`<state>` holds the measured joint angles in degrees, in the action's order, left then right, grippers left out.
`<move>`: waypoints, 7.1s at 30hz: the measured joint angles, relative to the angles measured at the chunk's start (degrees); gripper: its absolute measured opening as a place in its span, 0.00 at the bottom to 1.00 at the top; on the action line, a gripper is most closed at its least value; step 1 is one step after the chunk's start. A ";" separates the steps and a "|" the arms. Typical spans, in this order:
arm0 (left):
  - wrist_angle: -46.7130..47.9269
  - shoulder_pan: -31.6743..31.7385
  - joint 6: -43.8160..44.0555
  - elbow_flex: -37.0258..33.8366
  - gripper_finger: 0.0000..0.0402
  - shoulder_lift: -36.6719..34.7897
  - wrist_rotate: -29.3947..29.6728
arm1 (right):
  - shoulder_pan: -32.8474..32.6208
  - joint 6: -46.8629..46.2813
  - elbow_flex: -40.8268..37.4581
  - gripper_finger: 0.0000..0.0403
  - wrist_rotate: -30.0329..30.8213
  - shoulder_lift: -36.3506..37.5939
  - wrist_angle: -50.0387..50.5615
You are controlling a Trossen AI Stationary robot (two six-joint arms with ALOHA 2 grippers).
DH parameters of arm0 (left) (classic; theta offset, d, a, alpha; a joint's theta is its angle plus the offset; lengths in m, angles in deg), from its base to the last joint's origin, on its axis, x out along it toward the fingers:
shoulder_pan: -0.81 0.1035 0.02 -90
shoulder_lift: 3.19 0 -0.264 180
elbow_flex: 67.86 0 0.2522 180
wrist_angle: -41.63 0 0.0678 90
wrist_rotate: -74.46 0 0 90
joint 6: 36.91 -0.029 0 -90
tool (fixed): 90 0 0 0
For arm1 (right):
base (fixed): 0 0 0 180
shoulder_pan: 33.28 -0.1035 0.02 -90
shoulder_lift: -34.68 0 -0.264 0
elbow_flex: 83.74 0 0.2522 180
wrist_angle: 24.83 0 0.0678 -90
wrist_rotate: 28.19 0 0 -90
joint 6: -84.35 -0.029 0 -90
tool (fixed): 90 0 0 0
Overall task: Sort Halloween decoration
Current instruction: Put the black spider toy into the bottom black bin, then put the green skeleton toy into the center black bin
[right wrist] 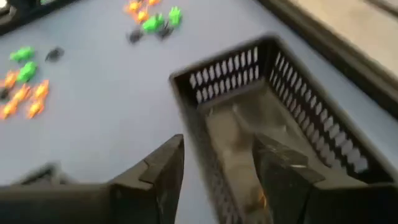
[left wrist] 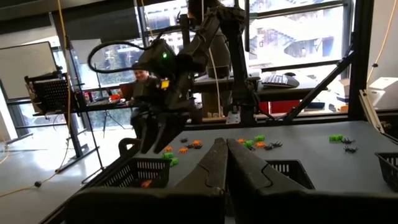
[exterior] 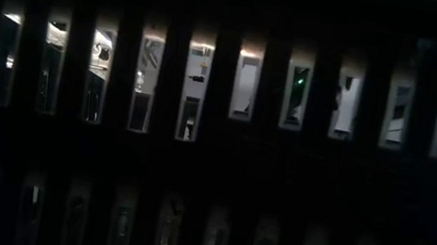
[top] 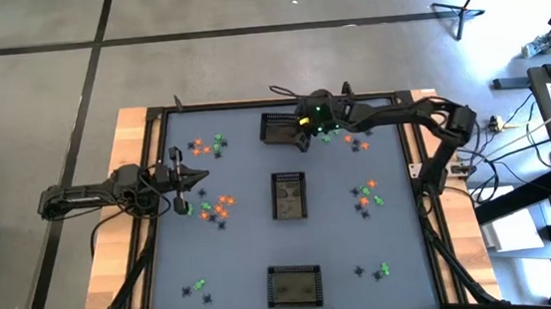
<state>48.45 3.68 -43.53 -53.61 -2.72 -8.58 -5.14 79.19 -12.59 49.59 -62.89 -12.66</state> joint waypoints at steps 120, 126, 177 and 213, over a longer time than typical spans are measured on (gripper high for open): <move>0.00 -0.02 -0.01 0.01 0.00 -0.01 0.02 | -1.51 -10.94 -23.73 0.02 23.05 23.15 27.69; 0.02 -0.01 -0.02 0.01 0.00 -0.01 0.01 | -4.85 -11.93 -22.81 0.01 12.93 27.24 27.44; 0.02 -0.02 -0.02 0.01 0.00 0.00 -0.20 | -53.02 -14.80 10.72 0.00 -9.25 -3.41 5.96; 0.02 -0.02 -0.02 0.00 0.00 -0.02 -0.17 | -50.95 0.95 -11.50 0.23 19.71 30.46 3.19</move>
<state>48.47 3.66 -43.54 -53.61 -2.74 -8.75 -56.09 80.15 -24.09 69.29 -32.43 -9.47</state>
